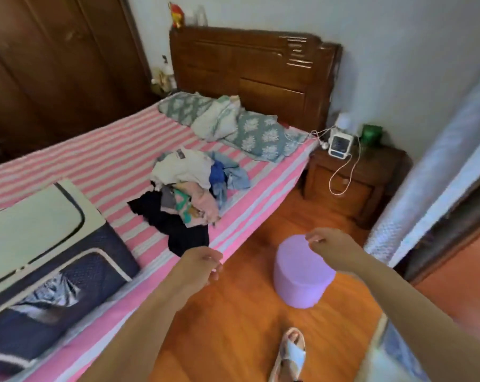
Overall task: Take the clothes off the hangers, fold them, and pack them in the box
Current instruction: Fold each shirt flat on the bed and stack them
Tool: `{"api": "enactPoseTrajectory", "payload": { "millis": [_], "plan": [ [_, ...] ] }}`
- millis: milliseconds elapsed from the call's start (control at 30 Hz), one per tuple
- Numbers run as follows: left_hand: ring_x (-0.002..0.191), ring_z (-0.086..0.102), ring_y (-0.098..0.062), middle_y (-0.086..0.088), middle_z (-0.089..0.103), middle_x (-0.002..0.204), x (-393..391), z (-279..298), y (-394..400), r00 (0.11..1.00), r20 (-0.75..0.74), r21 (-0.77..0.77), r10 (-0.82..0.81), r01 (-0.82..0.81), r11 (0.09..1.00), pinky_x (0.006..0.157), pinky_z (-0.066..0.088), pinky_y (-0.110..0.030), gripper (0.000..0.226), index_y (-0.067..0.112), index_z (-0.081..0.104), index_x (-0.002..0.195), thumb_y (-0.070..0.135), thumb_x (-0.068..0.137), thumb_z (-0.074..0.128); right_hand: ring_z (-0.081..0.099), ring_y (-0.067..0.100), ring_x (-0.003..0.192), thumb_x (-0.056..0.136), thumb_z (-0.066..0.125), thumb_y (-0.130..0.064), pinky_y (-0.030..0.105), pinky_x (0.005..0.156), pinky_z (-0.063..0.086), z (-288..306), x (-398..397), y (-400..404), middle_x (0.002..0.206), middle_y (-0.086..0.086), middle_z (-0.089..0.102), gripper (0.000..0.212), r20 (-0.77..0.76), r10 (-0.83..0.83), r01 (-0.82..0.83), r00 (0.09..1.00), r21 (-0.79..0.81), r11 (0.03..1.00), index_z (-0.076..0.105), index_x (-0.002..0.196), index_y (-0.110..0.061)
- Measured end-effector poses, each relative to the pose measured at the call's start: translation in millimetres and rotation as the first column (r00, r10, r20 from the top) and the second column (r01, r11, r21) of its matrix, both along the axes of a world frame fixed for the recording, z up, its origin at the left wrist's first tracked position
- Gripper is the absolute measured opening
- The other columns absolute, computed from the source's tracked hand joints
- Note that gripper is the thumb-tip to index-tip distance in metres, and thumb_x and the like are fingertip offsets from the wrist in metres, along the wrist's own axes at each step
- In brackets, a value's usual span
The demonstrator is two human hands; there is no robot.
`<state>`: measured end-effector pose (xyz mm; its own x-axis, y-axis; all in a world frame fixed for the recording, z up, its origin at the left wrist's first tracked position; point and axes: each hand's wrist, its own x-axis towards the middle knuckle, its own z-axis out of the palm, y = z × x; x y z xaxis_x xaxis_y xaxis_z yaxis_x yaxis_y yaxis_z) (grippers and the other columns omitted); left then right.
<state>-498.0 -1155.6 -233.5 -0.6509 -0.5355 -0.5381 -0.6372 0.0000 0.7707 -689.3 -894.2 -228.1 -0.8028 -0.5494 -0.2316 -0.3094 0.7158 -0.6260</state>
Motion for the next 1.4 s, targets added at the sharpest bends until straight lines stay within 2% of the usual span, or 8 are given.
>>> {"api": "enactPoseTrajectory", "payload": {
  "millis": [233, 333, 500, 633, 833, 1067, 1233, 1400],
  "plan": [
    [0.080, 0.071, -0.024, -0.011, 0.074, 0.097, -123, 1, -79, 0.988, -0.043, -0.020, 0.146, -0.147, 0.989, 0.075, 0.059, -0.032, 0.014, 0.015, 0.070, 0.102, 0.013, 0.103, 0.057, 0.067, 0.014, 0.094, 0.095, 0.057, -0.013, 0.021, 0.068, 0.052, -3, -155, -101, 0.101, -0.007, 0.071, 0.019, 0.085, -0.013, 0.016, 0.996, -0.041, 0.999, 0.072, 0.097, -0.024],
    [0.079, 0.070, -0.025, -0.012, 0.073, 0.094, -150, 2, -116, 0.955, -0.027, 0.037, 0.295, -0.294, 0.955, 0.069, 0.058, -0.028, 0.015, 0.012, 0.071, 0.101, 0.010, 0.103, 0.056, 0.067, 0.022, 0.101, 0.095, 0.058, -0.009, 0.033, 0.082, 0.053, 0, -205, -155, 0.105, 0.001, 0.071, 0.019, 0.143, 0.041, -0.046, 0.989, 0.031, 0.998, 0.074, 0.103, -0.013],
    [0.093, 0.071, -0.031, -0.009, 0.073, 0.097, -162, -30, -191, 0.879, -0.014, 0.103, 0.477, -0.473, 0.875, 0.088, 0.059, -0.042, 0.018, 0.014, 0.071, 0.104, 0.010, 0.104, 0.054, 0.060, 0.015, 0.103, 0.100, 0.057, -0.015, 0.019, 0.075, 0.046, 0, -260, -279, 0.114, 0.001, 0.067, 0.019, 0.113, 0.253, -0.263, 0.961, 0.082, 0.961, 0.069, 0.115, -0.013],
    [0.094, 0.071, -0.029, -0.008, 0.074, 0.102, -183, -81, -264, 0.807, 0.009, 0.118, 0.590, -0.587, 0.801, 0.089, 0.059, -0.042, 0.020, 0.016, 0.071, 0.107, 0.013, 0.105, 0.052, 0.056, 0.014, 0.109, 0.102, 0.054, -0.019, 0.026, 0.086, 0.042, -23, -304, -378, 0.120, -0.002, 0.061, 0.024, 0.138, 0.370, -0.387, 0.919, 0.123, 0.914, 0.063, 0.125, -0.017],
    [0.086, 0.065, -0.024, -0.010, 0.070, 0.107, -246, -122, -342, 0.856, 0.146, 0.164, 0.497, -0.516, 0.841, 0.078, 0.054, -0.034, 0.017, 0.016, 0.067, 0.110, 0.012, 0.103, 0.051, 0.055, 0.016, 0.112, 0.102, 0.054, -0.020, 0.030, 0.091, 0.043, -47, -369, -467, 0.120, -0.004, 0.058, 0.028, 0.196, 0.318, -0.358, 0.928, 0.221, 0.907, 0.059, 0.130, -0.018],
    [0.094, 0.070, -0.012, 0.010, 0.068, 0.107, -326, -124, -386, 0.936, 0.120, 0.149, 0.332, -0.347, 0.926, 0.091, 0.059, -0.039, 0.020, 0.030, 0.068, 0.111, 0.022, 0.097, 0.057, 0.056, 0.017, 0.115, 0.102, 0.054, -0.016, 0.033, 0.099, 0.045, -60, -424, -470, 0.125, 0.001, 0.060, 0.027, 0.254, 0.220, -0.293, 0.942, 0.304, 0.906, 0.061, 0.128, -0.017],
    [0.089, 0.073, -0.023, -0.002, 0.073, 0.101, -366, -151, -384, 0.825, 0.150, 0.167, 0.545, -0.564, 0.808, 0.085, 0.059, -0.047, 0.020, 0.030, 0.067, 0.109, 0.018, 0.098, 0.055, 0.056, 0.017, 0.111, 0.101, 0.056, -0.013, 0.031, 0.094, 0.044, -82, -506, -483, 0.121, 0.001, 0.060, 0.024, 0.260, 0.254, -0.337, 0.932, 0.358, 0.871, 0.062, 0.124, -0.016],
    [0.086, 0.072, -0.019, 0.006, 0.068, 0.106, -407, -190, -379, 0.671, 0.181, 0.100, 0.719, -0.740, 0.665, 0.077, 0.057, -0.039, 0.021, 0.027, 0.063, 0.121, 0.026, 0.101, 0.056, 0.061, 0.024, 0.110, 0.099, 0.059, -0.014, 0.048, 0.100, 0.050, -155, -606, -537, 0.126, 0.006, 0.063, 0.024, 0.309, 0.353, -0.457, 0.883, 0.397, 0.796, 0.062, 0.122, -0.018]
  ]
}}
